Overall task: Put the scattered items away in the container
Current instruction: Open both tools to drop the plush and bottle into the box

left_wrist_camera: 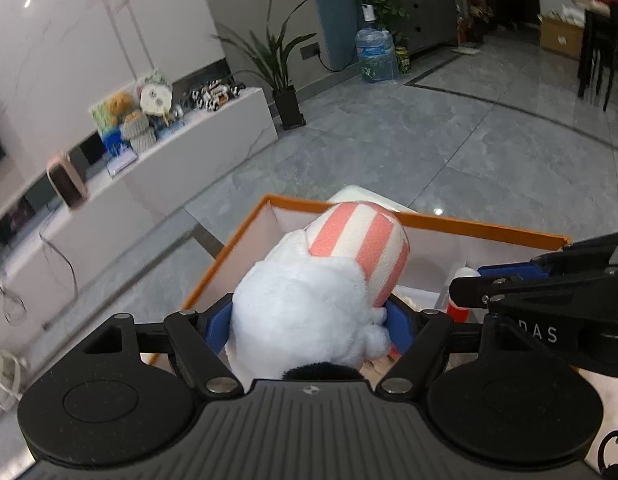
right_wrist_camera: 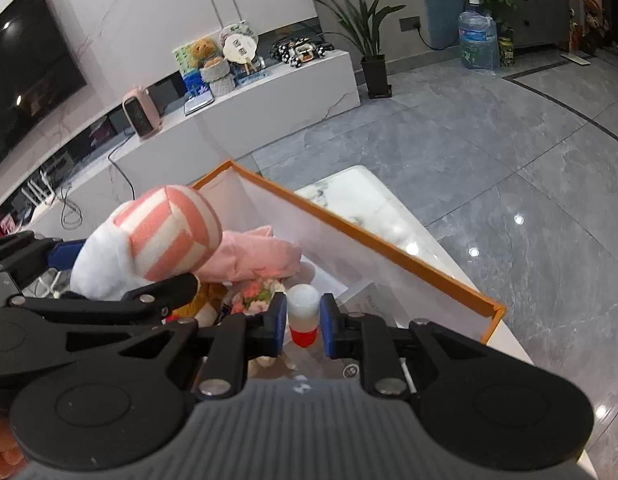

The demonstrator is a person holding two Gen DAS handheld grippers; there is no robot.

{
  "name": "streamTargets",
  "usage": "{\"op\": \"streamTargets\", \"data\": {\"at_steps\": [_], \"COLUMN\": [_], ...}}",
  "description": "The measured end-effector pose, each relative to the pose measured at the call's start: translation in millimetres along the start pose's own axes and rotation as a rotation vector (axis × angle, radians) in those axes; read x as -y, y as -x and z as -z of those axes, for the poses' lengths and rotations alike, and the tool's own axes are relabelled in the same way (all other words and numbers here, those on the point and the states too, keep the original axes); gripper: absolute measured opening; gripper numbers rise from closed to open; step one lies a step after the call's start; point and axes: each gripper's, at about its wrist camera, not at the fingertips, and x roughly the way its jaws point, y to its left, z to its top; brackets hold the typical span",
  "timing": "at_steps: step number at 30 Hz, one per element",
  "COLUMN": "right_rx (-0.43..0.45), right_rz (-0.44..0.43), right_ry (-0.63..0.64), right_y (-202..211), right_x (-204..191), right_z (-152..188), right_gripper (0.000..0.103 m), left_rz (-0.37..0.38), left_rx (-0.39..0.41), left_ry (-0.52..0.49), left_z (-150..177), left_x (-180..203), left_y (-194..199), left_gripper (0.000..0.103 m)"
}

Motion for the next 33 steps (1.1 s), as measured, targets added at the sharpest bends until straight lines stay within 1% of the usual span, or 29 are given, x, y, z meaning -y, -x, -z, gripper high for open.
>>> {"op": "streamTargets", "data": {"at_steps": [4, 6, 9, 12, 13, 14, 16, 24, 30, 33], "right_rx": [-0.002, -0.008, -0.011, -0.024, -0.031, -0.035, -0.036, -0.030, -0.027, -0.019], "right_rz": [0.006, 0.010, 0.009, 0.011, 0.009, 0.012, 0.017, 0.020, 0.020, 0.014], "right_ry": [-0.015, -0.017, -0.015, 0.003, 0.007, 0.012, 0.019, 0.013, 0.012, 0.014], "right_y": [-2, -3, -3, -5, -6, -7, -7, -8, -8, -4], "right_x": [6, 7, 7, 4, 3, 2, 0, 0, -3, -8], "right_z": [-3, -3, -4, -3, -2, -2, -1, 0, -2, -2], "right_gripper": [0.020, 0.021, 0.021, 0.022, 0.025, 0.032, 0.036, 0.037, 0.039, 0.042], "left_rz": [0.012, 0.029, 0.032, 0.048, 0.049, 0.045, 0.037, 0.029, 0.028, 0.028], "left_rx": [0.019, -0.002, -0.041, -0.093, -0.105, -0.114, -0.128, -0.110, -0.105, -0.097], "left_ry": [0.006, 0.023, 0.021, 0.034, 0.028, 0.017, -0.002, 0.010, 0.018, 0.025], "left_z": [-5, -4, 5, 14, 16, 18, 21, 20, 20, 21], "left_x": [3, 2, 4, 3, 3, 4, 6, 4, 3, 1], "left_y": [3, -1, -9, -17, -18, -19, -21, -16, -13, -9], "left_gripper": [0.088, 0.088, 0.089, 0.090, 0.090, 0.090, 0.088, 0.088, 0.088, 0.088]}}
